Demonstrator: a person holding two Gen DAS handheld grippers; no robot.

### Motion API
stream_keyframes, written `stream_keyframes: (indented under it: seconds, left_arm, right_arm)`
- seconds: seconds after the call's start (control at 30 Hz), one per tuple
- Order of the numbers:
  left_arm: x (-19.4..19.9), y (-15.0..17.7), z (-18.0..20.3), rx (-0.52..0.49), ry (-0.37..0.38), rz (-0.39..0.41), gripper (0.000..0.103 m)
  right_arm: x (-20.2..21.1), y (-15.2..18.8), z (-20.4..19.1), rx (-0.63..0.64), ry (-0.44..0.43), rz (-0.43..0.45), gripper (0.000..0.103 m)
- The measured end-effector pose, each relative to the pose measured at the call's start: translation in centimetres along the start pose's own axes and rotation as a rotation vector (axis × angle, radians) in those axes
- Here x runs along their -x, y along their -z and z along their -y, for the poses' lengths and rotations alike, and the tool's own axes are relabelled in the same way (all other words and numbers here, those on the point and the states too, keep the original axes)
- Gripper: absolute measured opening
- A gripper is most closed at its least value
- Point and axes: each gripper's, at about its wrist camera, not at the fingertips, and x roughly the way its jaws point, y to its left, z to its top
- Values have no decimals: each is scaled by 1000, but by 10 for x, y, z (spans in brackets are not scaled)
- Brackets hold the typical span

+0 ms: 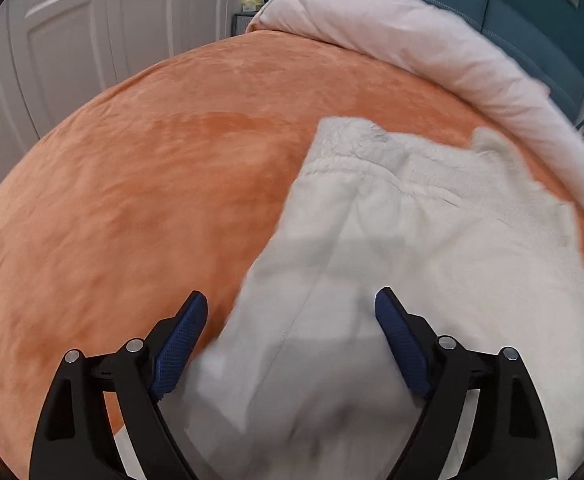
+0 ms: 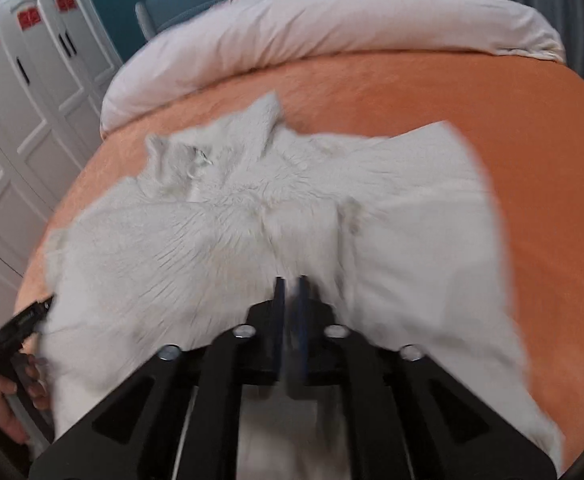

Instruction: Fold large clothes

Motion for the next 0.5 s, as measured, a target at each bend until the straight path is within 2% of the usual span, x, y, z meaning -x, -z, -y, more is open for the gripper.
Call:
stream_keyframes:
  seconds: [0.07, 0.17, 0.23, 0.3, 0.37, 0.5]
  left_arm:
    - [38, 17, -20, 19, 79, -3, 82]
    - [94, 52, -54, -1, 113, -10, 82]
    - [129, 85, -81, 9, 124, -42, 82]
    - [151, 113, -101, 32, 146, -85, 82]
    - [171, 145, -120, 54, 152, -126, 83]
    - [186, 195, -140, 99, 175, -207, 83]
  right_arm:
    - [50, 21, 8, 22, -36, 32, 27]
    - [119, 68, 26, 64, -20, 33, 41]
    - [154, 102, 43, 60, -1, 7, 46]
    - [190, 142, 64, 36, 34, -25, 55]
    - [221, 183, 87, -27, 52, -62, 60]
    - [245, 236, 114, -159, 4, -131, 65]
